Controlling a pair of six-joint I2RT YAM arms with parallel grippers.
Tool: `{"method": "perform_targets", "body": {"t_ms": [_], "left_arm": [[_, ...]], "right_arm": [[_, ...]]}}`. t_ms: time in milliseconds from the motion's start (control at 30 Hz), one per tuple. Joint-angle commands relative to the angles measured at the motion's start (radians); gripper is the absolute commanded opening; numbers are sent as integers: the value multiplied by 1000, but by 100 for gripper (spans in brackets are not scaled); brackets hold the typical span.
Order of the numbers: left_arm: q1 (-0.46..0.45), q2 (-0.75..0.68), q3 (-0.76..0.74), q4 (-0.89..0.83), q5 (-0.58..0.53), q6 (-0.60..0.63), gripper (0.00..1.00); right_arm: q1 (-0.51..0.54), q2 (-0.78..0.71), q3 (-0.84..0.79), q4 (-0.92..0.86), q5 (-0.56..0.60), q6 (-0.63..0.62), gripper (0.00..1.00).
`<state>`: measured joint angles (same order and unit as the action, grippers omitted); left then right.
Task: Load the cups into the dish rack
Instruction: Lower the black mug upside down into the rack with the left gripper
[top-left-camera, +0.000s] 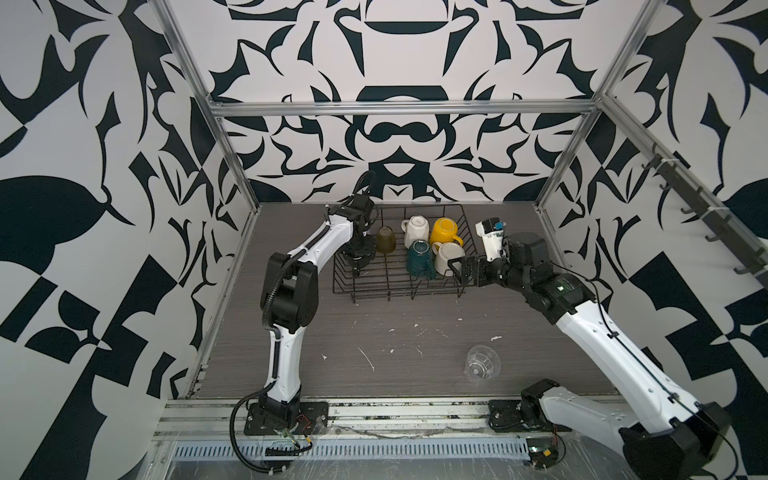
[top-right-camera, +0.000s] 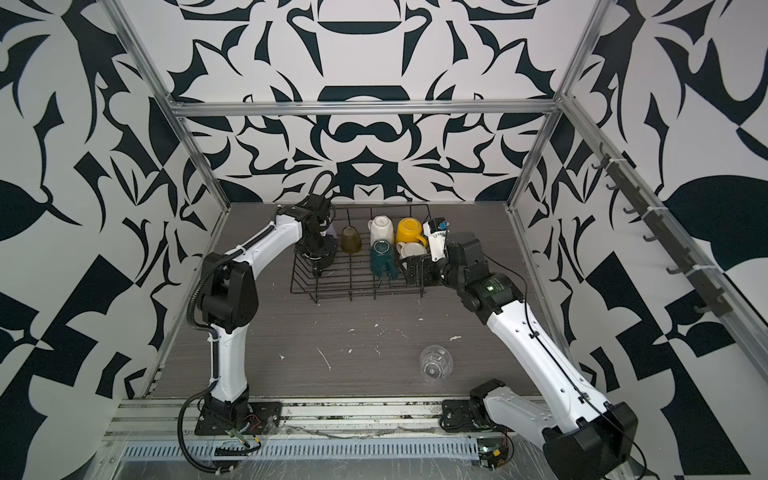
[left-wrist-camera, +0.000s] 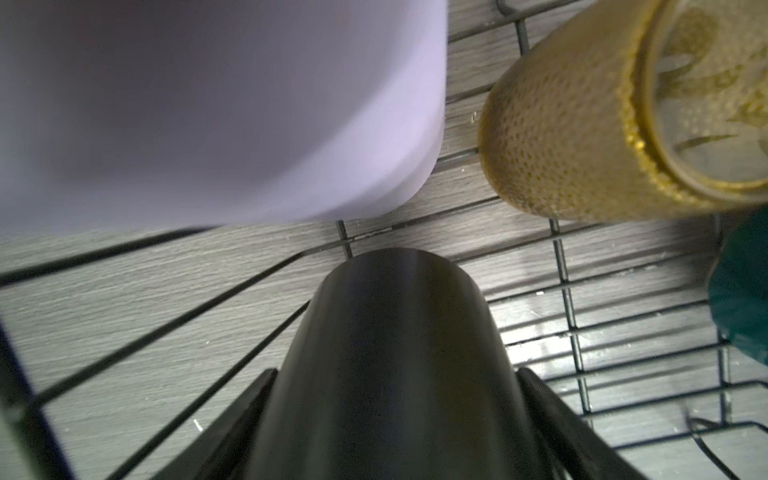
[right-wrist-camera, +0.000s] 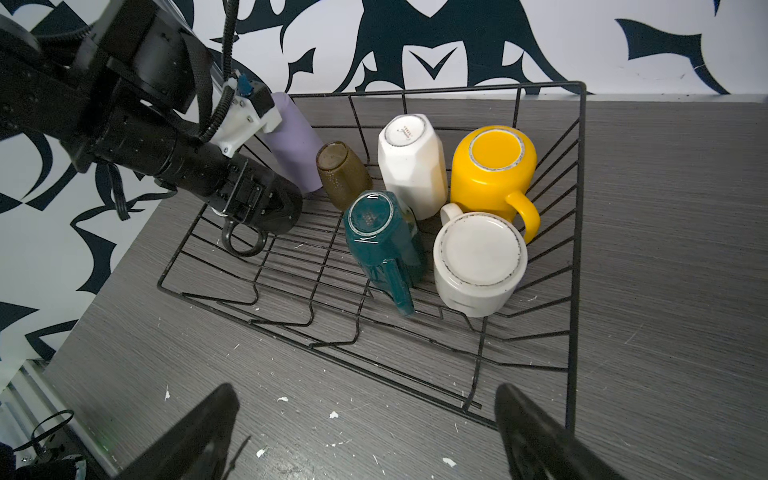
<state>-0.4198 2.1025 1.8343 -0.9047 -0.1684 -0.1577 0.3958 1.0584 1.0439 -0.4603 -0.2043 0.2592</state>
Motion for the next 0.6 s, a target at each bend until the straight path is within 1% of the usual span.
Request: {"method": "perform_targets", "body": {"t_ms": [0, 100, 267, 467, 567], "left_arm": [[-5, 38, 11, -104, 4, -11, 56], [-7, 46, 18, -126, 21, -9, 54], [-13, 36, 17, -147, 60, -9, 44], [-22, -10, 5, -157, 83, -11, 44], [-29, -32, 1, -158, 74, -12, 43]], "right_arm": [[-4, -32, -2, 5, 12, -11, 98], [-6, -31, -3, 5, 10, -11, 99], [-6, -30, -2, 5, 10, -12, 99], [-8, -29, -4, 7, 9, -11, 98], [-8, -29, -4, 8, 8, -10, 98]]}}
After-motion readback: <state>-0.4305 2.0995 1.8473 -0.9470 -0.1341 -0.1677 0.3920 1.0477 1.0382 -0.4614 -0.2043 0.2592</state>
